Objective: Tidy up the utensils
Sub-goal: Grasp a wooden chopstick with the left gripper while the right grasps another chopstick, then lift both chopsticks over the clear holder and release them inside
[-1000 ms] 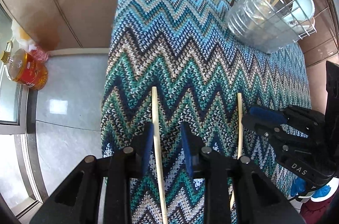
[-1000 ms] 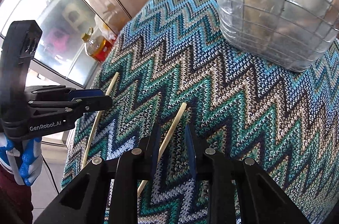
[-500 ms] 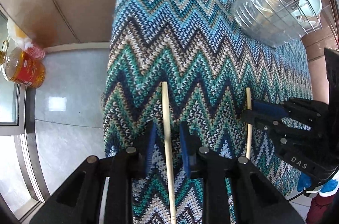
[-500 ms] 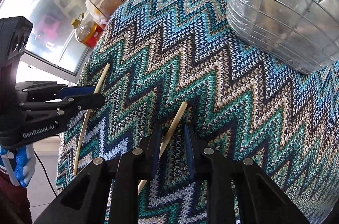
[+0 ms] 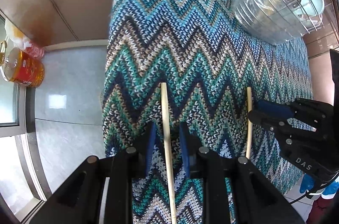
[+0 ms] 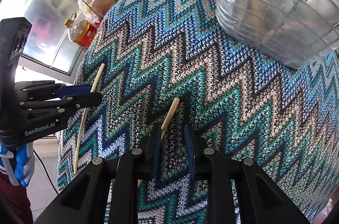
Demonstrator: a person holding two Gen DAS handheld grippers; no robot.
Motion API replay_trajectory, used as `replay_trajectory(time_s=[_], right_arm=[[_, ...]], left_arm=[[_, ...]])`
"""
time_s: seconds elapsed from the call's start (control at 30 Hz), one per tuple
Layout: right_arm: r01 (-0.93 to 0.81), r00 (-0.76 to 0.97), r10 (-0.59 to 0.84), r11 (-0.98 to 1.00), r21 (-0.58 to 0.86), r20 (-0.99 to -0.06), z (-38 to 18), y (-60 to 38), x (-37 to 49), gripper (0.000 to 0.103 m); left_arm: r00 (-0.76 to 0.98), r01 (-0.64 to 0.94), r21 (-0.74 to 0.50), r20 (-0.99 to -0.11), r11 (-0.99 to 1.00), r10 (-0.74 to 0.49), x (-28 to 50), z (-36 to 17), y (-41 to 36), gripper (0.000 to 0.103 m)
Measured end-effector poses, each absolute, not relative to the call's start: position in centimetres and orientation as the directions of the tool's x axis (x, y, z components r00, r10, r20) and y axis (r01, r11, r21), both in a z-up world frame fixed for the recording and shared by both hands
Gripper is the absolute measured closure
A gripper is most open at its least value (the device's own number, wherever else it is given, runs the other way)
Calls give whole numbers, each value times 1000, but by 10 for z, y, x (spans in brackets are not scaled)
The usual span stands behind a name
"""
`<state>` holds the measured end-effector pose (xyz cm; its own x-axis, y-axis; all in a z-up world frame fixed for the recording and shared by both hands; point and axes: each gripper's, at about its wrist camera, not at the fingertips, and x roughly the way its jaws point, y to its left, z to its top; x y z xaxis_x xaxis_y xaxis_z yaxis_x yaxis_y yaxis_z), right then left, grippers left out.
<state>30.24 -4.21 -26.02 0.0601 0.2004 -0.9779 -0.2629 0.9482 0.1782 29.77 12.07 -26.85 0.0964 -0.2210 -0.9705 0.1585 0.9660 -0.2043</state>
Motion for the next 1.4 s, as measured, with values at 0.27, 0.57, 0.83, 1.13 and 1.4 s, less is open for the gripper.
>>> replay_trajectory(time_s=[0.27,0.57,0.83,1.13,1.4], right_arm=[[-277,64,191,946,167,-979,-271,-21,307,82],[-257,82,233,944,205,-969,-276,-30,302,90],[-223,94,326,928,299,-941,-276,-57,299,94],[-221,164,440,889,402,-883,-247,-101,282,97],[-298,293,539,836,460,-790,-199,-133,245,97]], left_arm=[[105,175,-184,-973,967,-204,300,-272,111,82],[121,196,-114,-983,974,-140,292,-270,92,83],[130,179,-64,-988,982,-88,292,-267,65,94],[178,127,-86,-978,988,-108,279,-251,76,98],[275,105,-102,-953,989,-127,248,-212,97,98]])
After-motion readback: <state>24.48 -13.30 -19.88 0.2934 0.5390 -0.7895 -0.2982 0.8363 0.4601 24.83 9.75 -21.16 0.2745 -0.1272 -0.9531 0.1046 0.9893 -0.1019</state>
